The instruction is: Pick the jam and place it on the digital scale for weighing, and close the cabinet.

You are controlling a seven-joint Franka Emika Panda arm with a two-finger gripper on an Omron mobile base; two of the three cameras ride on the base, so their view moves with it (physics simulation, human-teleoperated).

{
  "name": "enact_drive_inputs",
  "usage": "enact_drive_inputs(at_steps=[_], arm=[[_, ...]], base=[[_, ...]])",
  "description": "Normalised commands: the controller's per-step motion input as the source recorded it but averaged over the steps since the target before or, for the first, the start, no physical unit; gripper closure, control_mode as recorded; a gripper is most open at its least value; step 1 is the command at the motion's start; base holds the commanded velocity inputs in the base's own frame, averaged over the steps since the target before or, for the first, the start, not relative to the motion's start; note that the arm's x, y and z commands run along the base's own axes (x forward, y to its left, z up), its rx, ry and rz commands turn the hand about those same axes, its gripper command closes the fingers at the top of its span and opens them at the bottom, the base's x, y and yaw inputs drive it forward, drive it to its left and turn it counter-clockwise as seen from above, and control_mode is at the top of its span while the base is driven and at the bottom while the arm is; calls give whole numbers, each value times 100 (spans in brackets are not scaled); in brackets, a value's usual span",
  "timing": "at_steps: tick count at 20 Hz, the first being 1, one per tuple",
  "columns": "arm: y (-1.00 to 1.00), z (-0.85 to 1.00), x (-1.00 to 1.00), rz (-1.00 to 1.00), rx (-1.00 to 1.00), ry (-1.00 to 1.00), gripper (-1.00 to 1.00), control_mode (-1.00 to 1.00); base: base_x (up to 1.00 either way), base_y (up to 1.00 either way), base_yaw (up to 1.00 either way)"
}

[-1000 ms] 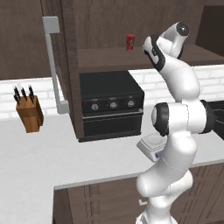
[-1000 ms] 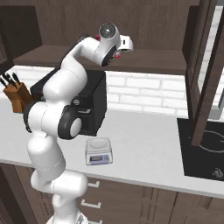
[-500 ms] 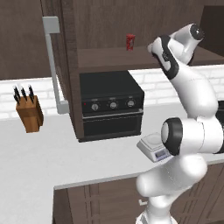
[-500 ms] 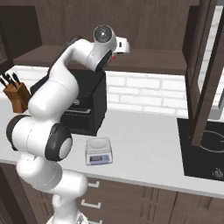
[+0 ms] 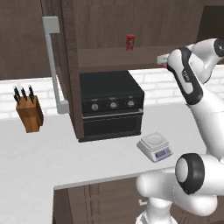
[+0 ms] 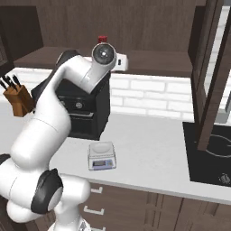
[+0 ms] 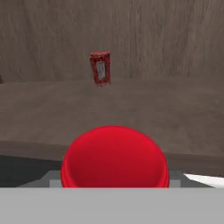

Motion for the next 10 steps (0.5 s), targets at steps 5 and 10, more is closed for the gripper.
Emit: enact_drive_inputs(at_steps=[5,10], arm=[[0,-7,-98,21,2,-1,100,-100],[1,-51,-49,33,1,-2,100,-100]], base=[[0,0,0],[0,0,0]])
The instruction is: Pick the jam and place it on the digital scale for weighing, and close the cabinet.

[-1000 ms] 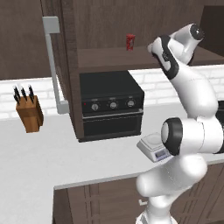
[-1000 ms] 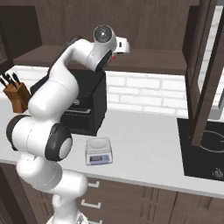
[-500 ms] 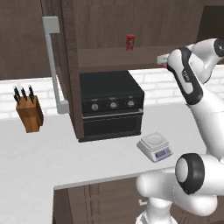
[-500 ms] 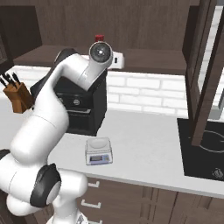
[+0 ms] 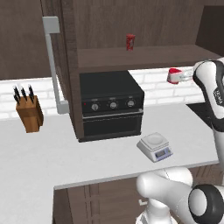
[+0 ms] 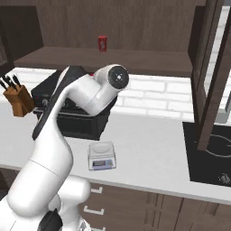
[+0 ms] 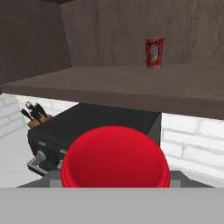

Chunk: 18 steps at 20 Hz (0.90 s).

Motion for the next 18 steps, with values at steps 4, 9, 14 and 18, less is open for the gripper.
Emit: enact_drive_inputs(at_steps=[4,9,14,18], arm=[[0,-81,-3,45,0,0,100,-100],[13,-76,2,40,-4,-7,100,-100],[3,-63,3,21,-8,-5,100,-100],[18,-70,20,12,-15,0,100,-100]], base=[[0,0,0],[0,0,0],[0,0,0],[0,0,0]])
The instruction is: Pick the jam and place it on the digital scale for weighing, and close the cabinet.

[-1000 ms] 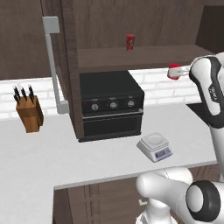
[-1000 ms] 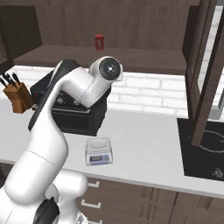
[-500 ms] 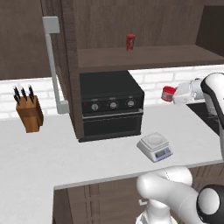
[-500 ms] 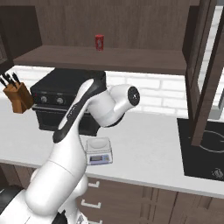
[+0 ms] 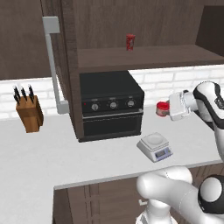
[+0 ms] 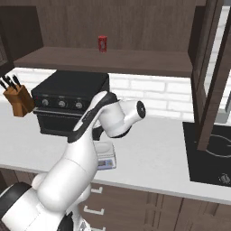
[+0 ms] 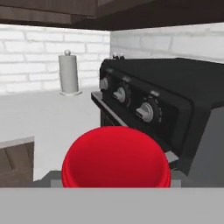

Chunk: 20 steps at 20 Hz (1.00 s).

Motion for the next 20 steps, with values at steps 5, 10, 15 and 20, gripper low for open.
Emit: enact_drive_inputs(at_steps=[5,10,15,20], arm=[[0,-69,10,11,-7,0,100,-100],[0,-60,3,6,-7,0,100,-100],[0,-50,10,5,-4,1,100,-100],[0,-44,0,5,0,3,100,-100]], base=[[0,0,0],[0,0,0],[0,0,0],[0,0,0]])
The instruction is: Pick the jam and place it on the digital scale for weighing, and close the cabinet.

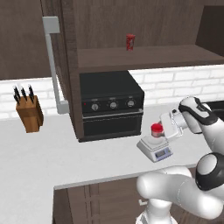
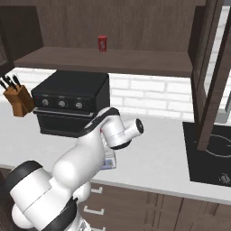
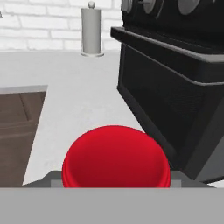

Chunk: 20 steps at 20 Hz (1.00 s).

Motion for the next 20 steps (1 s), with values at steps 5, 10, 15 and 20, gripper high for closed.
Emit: enact_drive_inputs(at_steps=[5,10,15,20], arm=[[-3,-32,8,3,0,2,100,-100],[-4,-32,17,2,0,2,100,-100],[-9,-26,22,1,0,2,100,-100],[-11,-8,9,2,0,0,100,-100]], base=[[0,0,0],[0,0,0],[0,0,0],[0,0,0]])
